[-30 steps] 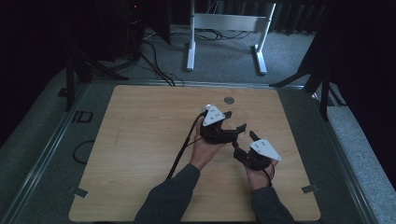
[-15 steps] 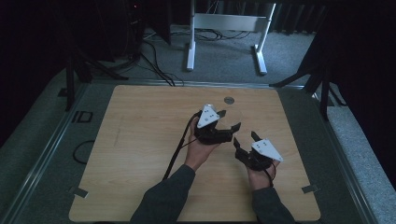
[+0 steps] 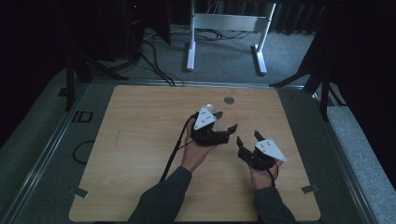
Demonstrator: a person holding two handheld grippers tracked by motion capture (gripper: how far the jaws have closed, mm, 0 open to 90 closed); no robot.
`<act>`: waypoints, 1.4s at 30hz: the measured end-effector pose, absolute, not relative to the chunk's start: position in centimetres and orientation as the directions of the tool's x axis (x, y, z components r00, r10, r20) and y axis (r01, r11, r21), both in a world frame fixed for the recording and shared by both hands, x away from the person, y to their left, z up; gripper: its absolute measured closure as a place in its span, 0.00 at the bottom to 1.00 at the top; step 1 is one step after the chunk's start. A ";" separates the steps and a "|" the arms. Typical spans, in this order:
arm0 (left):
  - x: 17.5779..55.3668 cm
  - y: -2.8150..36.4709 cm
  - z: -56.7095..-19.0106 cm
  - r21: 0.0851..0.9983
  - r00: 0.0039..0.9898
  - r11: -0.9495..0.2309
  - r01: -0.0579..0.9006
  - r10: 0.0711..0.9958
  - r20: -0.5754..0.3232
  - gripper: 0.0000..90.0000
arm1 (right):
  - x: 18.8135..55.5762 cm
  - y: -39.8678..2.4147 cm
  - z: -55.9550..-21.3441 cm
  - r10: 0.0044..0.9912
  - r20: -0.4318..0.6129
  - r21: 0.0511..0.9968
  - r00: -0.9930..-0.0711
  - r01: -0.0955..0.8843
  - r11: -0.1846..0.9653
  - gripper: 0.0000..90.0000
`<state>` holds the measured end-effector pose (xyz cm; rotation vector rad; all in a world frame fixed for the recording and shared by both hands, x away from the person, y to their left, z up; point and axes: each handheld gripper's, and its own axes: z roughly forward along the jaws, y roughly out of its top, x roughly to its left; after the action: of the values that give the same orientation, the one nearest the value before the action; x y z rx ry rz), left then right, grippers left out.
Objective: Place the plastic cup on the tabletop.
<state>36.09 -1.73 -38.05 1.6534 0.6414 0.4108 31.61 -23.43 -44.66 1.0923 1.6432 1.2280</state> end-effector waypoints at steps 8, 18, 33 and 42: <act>35.7 -1.3 -38.6 0.977 0.780 -0.102 0.190 0.620 -0.087 0.32 | 31.6 -23.7 -44.5 0.948 -0.096 0.973 -0.304 0.170 0.153 0.32; 35.3 -0.9 -39.0 0.974 0.779 -0.111 0.195 0.621 -0.086 0.32 | 31.6 -23.8 -44.5 0.949 -0.094 0.974 -0.302 0.168 0.150 0.32; 34.6 -0.3 -40.4 0.967 0.782 -0.135 0.218 0.616 -0.090 0.32 | 31.5 -24.1 -44.4 0.953 -0.087 0.976 -0.291 0.166 0.140 0.32; 34.5 0.2 -41.6 0.961 0.780 -0.146 0.235 0.618 -0.097 0.32 | 31.5 -24.2 -44.3 0.954 -0.086 0.977 -0.288 0.164 0.138 0.32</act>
<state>34.51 0.15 -41.60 1.7238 0.6731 0.3807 31.54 -24.18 -44.34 1.1080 1.6084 1.2327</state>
